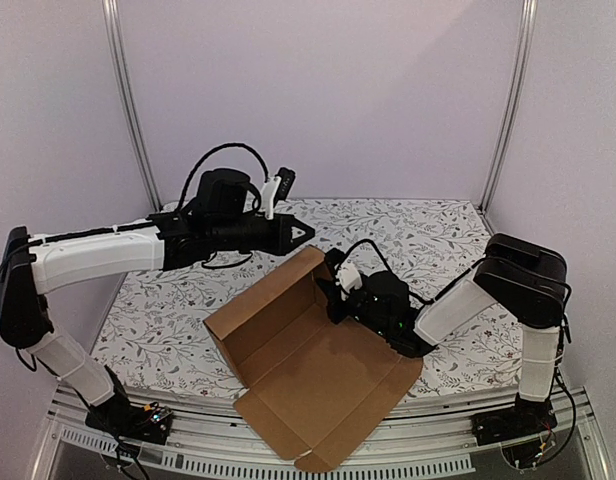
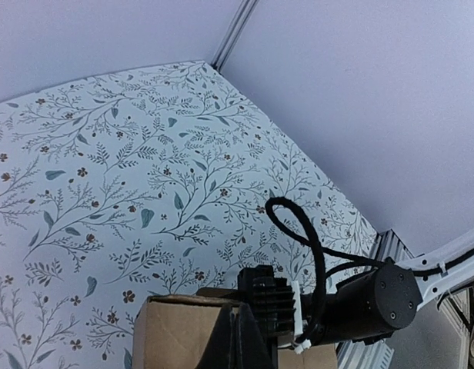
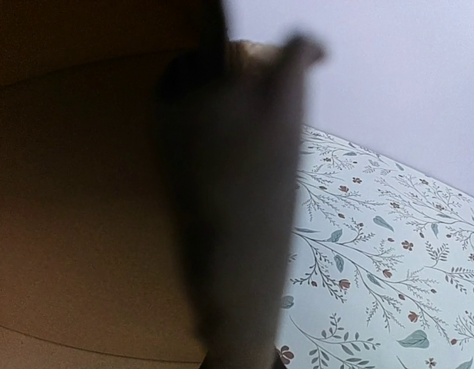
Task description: Fold the paper box
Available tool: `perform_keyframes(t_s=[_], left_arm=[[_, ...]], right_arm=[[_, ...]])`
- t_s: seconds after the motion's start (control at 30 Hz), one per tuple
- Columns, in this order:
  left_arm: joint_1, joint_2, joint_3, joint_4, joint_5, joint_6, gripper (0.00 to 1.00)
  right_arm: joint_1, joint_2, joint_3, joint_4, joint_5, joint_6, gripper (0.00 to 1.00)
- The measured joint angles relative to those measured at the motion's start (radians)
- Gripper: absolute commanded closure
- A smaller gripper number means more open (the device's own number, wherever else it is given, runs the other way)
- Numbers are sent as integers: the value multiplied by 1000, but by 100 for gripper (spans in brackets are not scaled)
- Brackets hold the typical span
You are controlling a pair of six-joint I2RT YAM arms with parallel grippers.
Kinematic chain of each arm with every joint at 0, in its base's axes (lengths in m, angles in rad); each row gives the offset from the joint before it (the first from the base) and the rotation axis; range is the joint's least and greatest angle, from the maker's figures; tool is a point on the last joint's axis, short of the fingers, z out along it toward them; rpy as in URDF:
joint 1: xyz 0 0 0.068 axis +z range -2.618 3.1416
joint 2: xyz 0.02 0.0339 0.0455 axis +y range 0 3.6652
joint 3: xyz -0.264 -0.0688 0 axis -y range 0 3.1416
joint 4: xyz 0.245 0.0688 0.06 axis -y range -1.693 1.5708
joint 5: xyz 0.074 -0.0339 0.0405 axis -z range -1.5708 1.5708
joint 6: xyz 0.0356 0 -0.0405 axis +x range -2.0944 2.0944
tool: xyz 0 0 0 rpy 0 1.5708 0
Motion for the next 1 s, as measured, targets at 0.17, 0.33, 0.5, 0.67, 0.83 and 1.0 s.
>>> perform_keyframes(t_s=[0.17, 0.33, 0.5, 0.67, 0.83, 1.0], left_arm=[[0, 49, 25, -3, 4, -9, 100], [0, 85, 29, -16, 3, -20, 100], [0, 120, 29, -39, 4, -27, 100], [-5, 143, 53, -63, -4, -25, 100], [-12, 159, 74, -81, -18, -19, 100], [-24, 174, 99, -100, -35, -12, 100]], right_arm=[[0, 0, 0, 9, 0, 0, 100], [0, 15, 0, 29, 1, 8, 100], [0, 40, -5, 53, 7, 27, 96], [0, 64, -11, 90, 17, 46, 88], [0, 71, -27, 115, 29, 54, 79], [0, 71, -53, 140, 35, 60, 78]])
